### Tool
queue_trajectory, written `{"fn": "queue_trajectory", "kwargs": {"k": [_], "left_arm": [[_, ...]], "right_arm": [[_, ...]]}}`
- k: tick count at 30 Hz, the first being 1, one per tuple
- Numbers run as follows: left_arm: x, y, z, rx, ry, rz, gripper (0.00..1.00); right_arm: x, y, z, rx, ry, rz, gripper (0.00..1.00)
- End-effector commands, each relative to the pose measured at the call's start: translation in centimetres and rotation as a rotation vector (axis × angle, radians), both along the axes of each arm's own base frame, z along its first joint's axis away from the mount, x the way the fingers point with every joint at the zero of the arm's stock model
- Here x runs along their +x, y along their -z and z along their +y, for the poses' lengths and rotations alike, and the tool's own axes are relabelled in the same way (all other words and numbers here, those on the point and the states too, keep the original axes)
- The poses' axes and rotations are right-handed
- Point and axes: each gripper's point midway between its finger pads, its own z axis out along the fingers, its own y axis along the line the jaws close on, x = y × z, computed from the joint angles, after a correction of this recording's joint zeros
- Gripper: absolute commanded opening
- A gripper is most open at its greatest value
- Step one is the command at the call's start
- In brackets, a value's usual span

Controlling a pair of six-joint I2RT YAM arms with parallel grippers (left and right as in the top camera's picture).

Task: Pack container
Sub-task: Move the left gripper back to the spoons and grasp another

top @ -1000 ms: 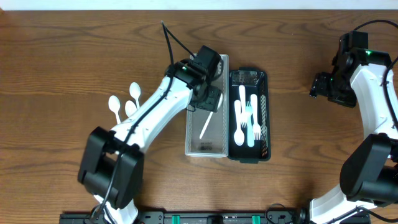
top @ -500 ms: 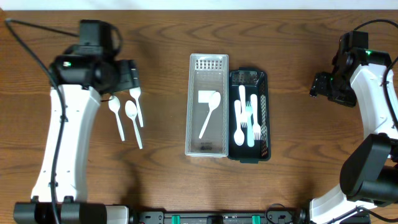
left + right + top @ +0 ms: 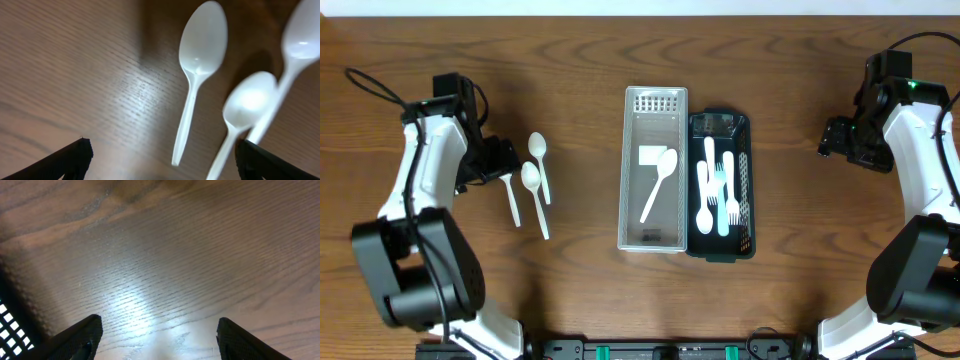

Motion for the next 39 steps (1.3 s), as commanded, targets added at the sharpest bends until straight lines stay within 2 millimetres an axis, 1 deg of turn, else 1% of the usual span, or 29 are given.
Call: {"fn": "queue_trajectory", "kwargs": {"k": [1, 4, 8, 11, 15, 20, 21, 23, 24, 25, 26, 29, 33, 34, 36, 39], "left_arm": [[0.0, 1.6, 0.3, 0.001, 0.004, 0.035, 0.93], [0.2, 3.0, 0.4, -0.003, 0.008, 0.055, 0.93], [0.2, 4.5, 0.4, -0.010, 0.038, 0.087, 0.93], [0.0, 5.4, 0.4, -0.015, 0.053, 0.110, 0.93], [-0.3, 6.4, 0.3, -0.022, 0.052, 0.138, 0.93], [-0.5, 7.0, 0.3, -0.025, 0.052, 0.152, 0.92], [-0.5, 7.0, 0.2, -0.025, 0.052, 0.153, 0.89], [-0.5, 7.0, 0.2, -0.025, 0.052, 0.153, 0.77], [-0.5, 7.0, 0.2, -0.025, 0.052, 0.153, 0.64], [-0.5, 7.0, 0.2, -0.025, 0.052, 0.154, 0.55], [-0.5, 7.0, 0.2, -0.025, 0.052, 0.153, 0.48], [-0.5, 7.0, 0.2, -0.025, 0.052, 0.153, 0.41], [-0.5, 7.0, 0.2, -0.025, 0.053, 0.153, 0.26], [-0.5, 7.0, 0.2, -0.025, 0.053, 0.153, 0.24], [-0.5, 7.0, 0.2, -0.025, 0.053, 0.153, 0.24], [-0.5, 7.0, 0.2, -0.025, 0.053, 0.153, 0.19]], "right_arm": [[-0.4, 0.4, -0.1, 0.000, -0.011, 0.025, 0.76], [-0.6, 0.4, -0.3, 0.000, -0.005, 0.029, 0.76], [-0.8, 0.4, -1.2, 0.005, 0.023, 0.028, 0.76], [-0.7, 0.4, -1.1, 0.005, 0.021, 0.027, 0.76], [-0.9, 0.4, -1.1, 0.006, 0.022, 0.031, 0.76], [-1.0, 0.4, -1.8, 0.006, 0.041, 0.030, 0.76], [-1.0, 0.4, -1.8, 0.006, 0.041, 0.030, 0.76], [-0.9, 0.4, -1.8, 0.005, 0.041, 0.027, 0.76], [-0.9, 0.4, -1.8, 0.005, 0.041, 0.027, 0.76], [-0.9, 0.4, -1.8, 0.005, 0.040, 0.028, 0.76], [-0.9, 0.4, -1.8, 0.005, 0.040, 0.028, 0.76], [-1.0, 0.4, -1.8, 0.006, 0.041, 0.029, 0.76], [-1.0, 0.4, -1.8, 0.006, 0.041, 0.030, 0.76], [-1.0, 0.4, -1.8, 0.006, 0.041, 0.030, 0.76], [-1.0, 0.4, -1.8, 0.006, 0.041, 0.030, 0.76], [-1.0, 0.4, -1.8, 0.006, 0.041, 0.028, 0.76]]}}
